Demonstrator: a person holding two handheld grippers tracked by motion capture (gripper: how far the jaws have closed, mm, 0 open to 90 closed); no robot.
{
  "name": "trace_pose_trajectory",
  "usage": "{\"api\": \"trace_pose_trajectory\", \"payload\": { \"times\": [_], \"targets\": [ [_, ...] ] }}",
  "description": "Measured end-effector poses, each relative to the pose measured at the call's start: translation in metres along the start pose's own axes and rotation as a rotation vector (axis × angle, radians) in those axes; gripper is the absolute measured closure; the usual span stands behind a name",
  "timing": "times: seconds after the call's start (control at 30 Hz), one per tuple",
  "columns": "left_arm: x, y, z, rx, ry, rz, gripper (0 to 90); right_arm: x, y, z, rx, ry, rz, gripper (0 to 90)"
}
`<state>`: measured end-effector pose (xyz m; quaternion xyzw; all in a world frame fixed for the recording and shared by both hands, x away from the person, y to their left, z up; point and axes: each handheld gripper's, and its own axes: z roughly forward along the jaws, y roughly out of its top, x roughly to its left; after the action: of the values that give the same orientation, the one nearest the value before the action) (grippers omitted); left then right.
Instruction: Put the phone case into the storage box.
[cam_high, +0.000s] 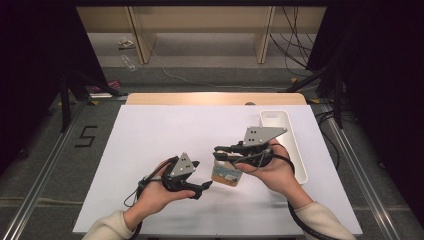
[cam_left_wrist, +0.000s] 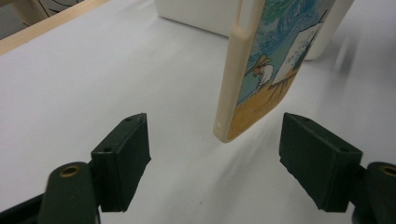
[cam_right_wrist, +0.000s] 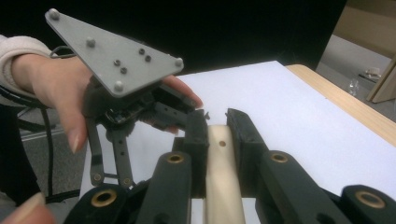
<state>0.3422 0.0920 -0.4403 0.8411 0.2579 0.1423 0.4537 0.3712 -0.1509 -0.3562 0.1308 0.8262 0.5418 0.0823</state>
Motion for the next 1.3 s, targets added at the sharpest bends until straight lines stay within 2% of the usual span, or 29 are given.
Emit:
{"api": "trace_pose_trajectory", "payload": {
  "times": [0.7, 0.97, 1.1, 1.3],
  "targets": [
    [0.0, -0.004, 0.007, 0.003, -0.05, 0.011, 26.5, 0.005, 0.0, 0.007, 0.009, 0.043, 0.002, 79.6],
    [-0.001, -0.005, 0.01, 0.003, -0.086, 0.022, 30.9, 0.008, 0.001, 0.008, 0.003, 0.063, 0.008, 79.6],
    [-0.004, -0.006, 0.013, 0.023, -0.112, 0.036, 32.0, 0.009, 0.001, 0.009, -0.002, 0.071, 0.011, 79.6],
    [-0.005, -0.007, 0.015, 0.025, -0.127, 0.026, 35.6, 0.01, 0.001, 0.01, 0.001, 0.079, 0.013, 79.6]
  ]
}}
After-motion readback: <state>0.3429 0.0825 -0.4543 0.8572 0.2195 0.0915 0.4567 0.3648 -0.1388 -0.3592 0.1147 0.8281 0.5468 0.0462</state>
